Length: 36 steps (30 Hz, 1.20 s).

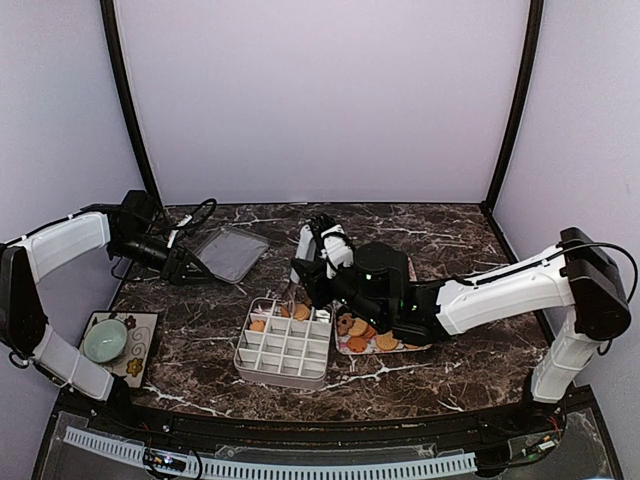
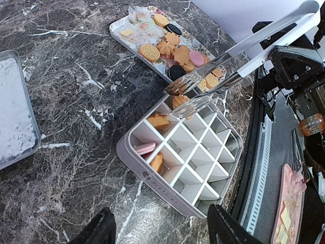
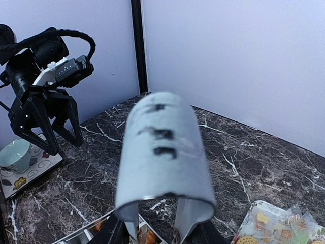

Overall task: Pack the cookies
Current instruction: Place the fake cookies in the empty pocket of the box.

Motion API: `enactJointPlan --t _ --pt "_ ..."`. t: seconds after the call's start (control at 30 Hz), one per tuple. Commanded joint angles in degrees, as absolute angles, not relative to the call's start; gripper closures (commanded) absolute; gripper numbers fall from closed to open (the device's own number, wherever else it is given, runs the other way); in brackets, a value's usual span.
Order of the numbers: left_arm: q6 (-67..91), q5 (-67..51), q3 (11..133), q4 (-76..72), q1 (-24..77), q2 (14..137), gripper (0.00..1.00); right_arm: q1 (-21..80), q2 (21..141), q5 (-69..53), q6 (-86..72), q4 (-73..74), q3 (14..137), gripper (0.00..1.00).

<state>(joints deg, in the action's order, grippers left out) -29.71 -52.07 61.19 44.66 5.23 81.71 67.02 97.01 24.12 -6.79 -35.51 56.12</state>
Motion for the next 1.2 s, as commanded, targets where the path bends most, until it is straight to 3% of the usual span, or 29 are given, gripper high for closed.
enactJointPlan --t 0.0,0.47,1.17 --pt "-30.22 -53.38 61.35 45.79 4.81 80.86 0.37 66.53 96.5 25.05 -7.35 -39.22 56.13 0.61" --pt "-30.42 -53.63 61.51 45.97 4.81 80.85 0.37 65.6 92.49 26.12 -4.84 -38.43 56.59 0.6" --pt "-30.75 -53.93 61.96 46.84 4.77 81.12 0.37 66.91 93.09 22.67 -8.31 -37.73 55.1 0.67"
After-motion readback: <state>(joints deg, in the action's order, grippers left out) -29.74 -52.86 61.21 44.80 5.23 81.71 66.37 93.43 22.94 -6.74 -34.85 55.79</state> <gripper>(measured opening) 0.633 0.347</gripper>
